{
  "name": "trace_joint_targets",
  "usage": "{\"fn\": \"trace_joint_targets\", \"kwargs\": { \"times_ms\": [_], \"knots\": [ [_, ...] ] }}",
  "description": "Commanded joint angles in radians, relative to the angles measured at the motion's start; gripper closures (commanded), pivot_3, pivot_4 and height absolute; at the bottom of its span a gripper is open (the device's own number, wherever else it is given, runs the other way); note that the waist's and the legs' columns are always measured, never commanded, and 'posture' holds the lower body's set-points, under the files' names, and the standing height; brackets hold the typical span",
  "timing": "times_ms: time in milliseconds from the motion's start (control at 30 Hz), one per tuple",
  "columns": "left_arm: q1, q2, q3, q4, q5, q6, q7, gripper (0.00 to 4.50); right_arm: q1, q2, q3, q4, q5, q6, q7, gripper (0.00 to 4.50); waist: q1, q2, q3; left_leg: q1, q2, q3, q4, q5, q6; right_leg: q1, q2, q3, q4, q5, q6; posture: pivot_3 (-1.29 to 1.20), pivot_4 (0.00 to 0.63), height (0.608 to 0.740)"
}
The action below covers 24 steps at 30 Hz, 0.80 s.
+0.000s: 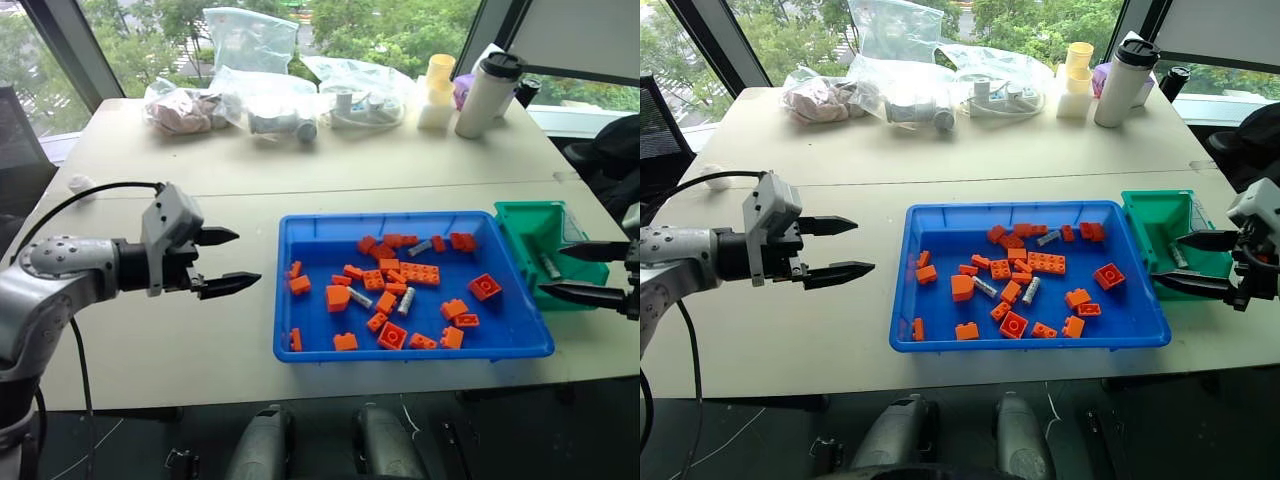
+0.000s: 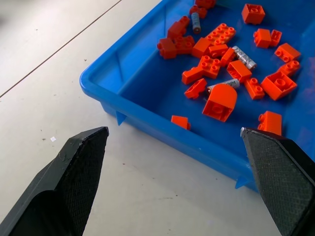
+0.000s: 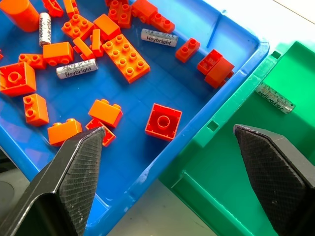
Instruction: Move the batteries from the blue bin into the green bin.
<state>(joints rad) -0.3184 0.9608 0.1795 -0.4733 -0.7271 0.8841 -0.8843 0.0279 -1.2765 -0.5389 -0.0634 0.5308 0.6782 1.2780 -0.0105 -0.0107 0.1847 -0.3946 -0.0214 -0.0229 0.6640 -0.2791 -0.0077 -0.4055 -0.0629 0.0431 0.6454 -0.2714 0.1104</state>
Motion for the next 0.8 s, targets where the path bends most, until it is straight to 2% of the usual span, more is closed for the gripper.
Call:
{"fn": "trace_joint_targets", "kwargs": {
  "times_ms": [33, 533, 800],
  "knots": [
    [-0.009, 0.001, 0.021, 0.001, 0.017, -0.033, 0.008, 0.0, -0.006, 0.001, -0.024, -0.015, -0.004, -0.008, 0.004, 0.18, 0.0, 0.0, 0.0, 0.0, 0.0, 0.0, 0.0, 0.0, 0.0, 0.0, 0.0, 0.0, 0.0, 0.0, 0.0, 0.0, 0.15, 0.74],
    [-0.007, -0.004, -0.016, -0.005, 0.039, -0.05, 0.007, 0.0, -0.016, 0.002, -0.015, -0.043, -0.008, 0.002, -0.01, 0.18, 0.0, 0.0, 0.0, 0.0, 0.0, 0.0, 0.0, 0.0, 0.0, 0.0, 0.0, 0.0, 0.0, 0.0, 0.0, 0.0, 0.15, 0.74],
    [0.024, 0.033, -0.021, 0.017, 0.104, -0.119, -0.045, 0.0, -0.096, 0.027, 0.065, -0.04, -0.008, -0.027, -0.034, 0.18, -0.002, 0.0, 0.0, 0.0, 0.0, 0.0, 0.0, 0.0, 0.0, 0.0, 0.0, 0.0, 0.001, 0.0, 0.0, 0.0, 0.15, 0.74]
  ]
}}
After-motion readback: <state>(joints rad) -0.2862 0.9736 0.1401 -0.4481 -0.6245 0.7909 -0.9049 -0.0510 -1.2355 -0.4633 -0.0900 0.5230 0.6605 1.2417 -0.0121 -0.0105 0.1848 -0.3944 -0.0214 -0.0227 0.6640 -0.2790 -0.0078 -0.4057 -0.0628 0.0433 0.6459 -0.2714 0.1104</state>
